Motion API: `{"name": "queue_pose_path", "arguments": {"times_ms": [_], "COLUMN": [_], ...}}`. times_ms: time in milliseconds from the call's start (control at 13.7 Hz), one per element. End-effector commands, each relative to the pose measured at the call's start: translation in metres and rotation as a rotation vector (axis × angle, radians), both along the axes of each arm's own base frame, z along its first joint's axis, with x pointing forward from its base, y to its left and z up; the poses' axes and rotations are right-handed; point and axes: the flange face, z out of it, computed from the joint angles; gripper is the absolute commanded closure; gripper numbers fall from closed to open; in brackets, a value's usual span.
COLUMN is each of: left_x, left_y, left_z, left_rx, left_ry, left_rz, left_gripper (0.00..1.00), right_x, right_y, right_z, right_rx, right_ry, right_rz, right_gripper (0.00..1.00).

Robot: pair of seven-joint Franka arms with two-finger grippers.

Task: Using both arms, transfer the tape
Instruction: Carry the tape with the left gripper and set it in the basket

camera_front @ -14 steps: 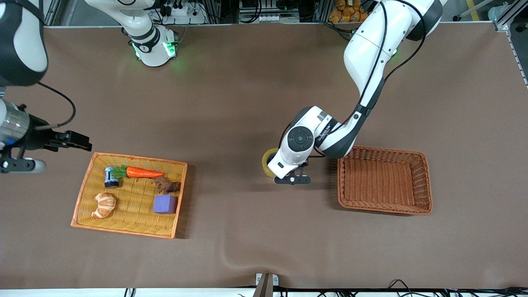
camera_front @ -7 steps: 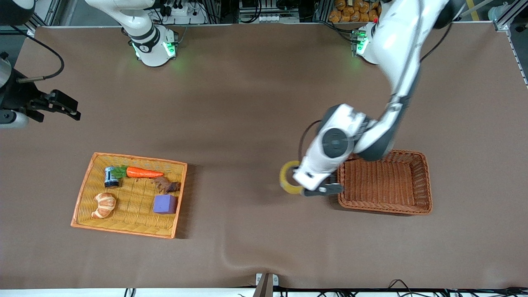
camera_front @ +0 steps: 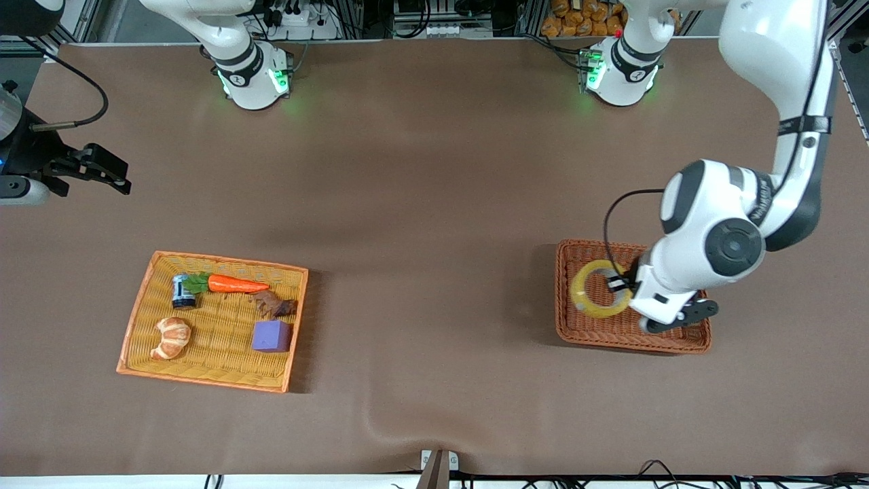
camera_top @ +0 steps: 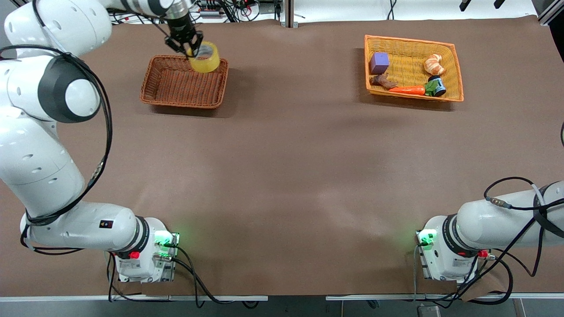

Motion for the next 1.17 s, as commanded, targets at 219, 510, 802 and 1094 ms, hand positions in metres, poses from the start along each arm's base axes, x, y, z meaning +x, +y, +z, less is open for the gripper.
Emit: {"name": "queue_pose_path", "arguments": {"times_ms": [219, 510, 802, 1094], "left_x": [-0.030, -0.043, -0.027, -0.026], "left_y": [0.102, 0.122, 0.111, 0.065], "left_z": [-0.080, -0.098, 0.029, 0.181], "left_rx": [-0.028, -0.046, 0.004, -0.014], "left_ry": [0.000, 0.004, -0.103, -0.059], "left_rz": [-0.037, -0.063, -0.096, -0.182], "left_gripper": [1.00, 0.45, 0.00, 0.00], "right_x": [-0.009, -0.013, -0.015, -0.017], "right_y": [-0.009, -0.015, -0.016, -0.031], "right_z": [0.010, 0.009, 0.015, 0.024], "right_rx": [-0.005, -0.005, -0.024, -0.006], "right_ry": [0.026, 0.058, 0.044, 0.032], "right_rz": [-0.032, -0.033, -0.030, -0.068], "right_gripper": [0.00, 0.00, 0.00, 0.00]}}
